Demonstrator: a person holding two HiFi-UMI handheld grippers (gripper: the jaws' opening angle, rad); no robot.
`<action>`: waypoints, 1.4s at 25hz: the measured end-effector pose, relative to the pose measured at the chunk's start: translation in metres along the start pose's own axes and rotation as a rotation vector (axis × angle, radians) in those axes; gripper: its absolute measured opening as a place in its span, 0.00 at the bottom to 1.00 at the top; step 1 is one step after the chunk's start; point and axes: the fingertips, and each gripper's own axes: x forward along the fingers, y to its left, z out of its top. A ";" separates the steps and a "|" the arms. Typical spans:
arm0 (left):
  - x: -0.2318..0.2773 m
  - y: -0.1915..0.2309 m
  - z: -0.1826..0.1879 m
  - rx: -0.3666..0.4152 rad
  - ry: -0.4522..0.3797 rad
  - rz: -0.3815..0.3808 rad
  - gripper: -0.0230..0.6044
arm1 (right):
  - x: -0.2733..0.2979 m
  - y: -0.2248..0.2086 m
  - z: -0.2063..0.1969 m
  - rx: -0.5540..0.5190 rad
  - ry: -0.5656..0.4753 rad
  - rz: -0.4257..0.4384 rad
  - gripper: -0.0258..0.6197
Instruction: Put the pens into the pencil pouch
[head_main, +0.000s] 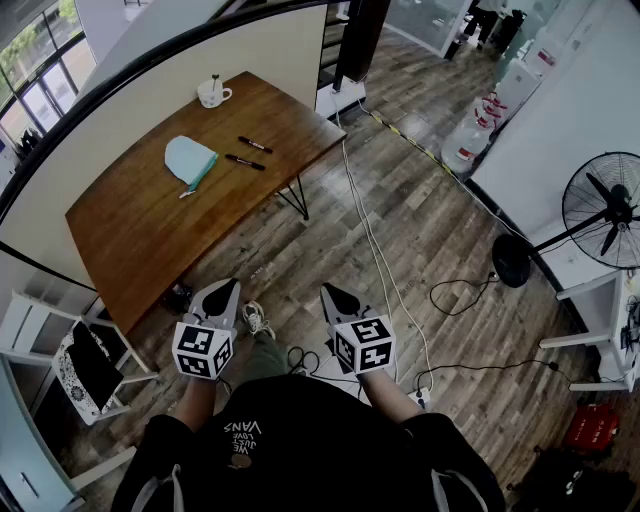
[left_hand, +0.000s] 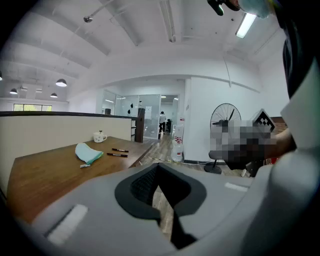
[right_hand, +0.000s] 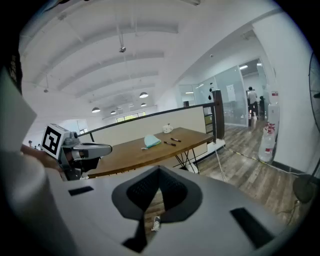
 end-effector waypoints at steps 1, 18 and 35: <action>0.002 0.002 0.000 0.000 -0.001 0.000 0.05 | 0.003 -0.001 0.001 0.000 -0.001 0.002 0.06; 0.086 0.089 0.025 -0.063 -0.008 0.013 0.36 | 0.112 -0.031 0.054 0.081 -0.019 0.070 0.29; 0.171 0.250 0.048 -0.083 0.076 0.012 0.36 | 0.276 -0.045 0.118 0.103 0.060 0.045 0.29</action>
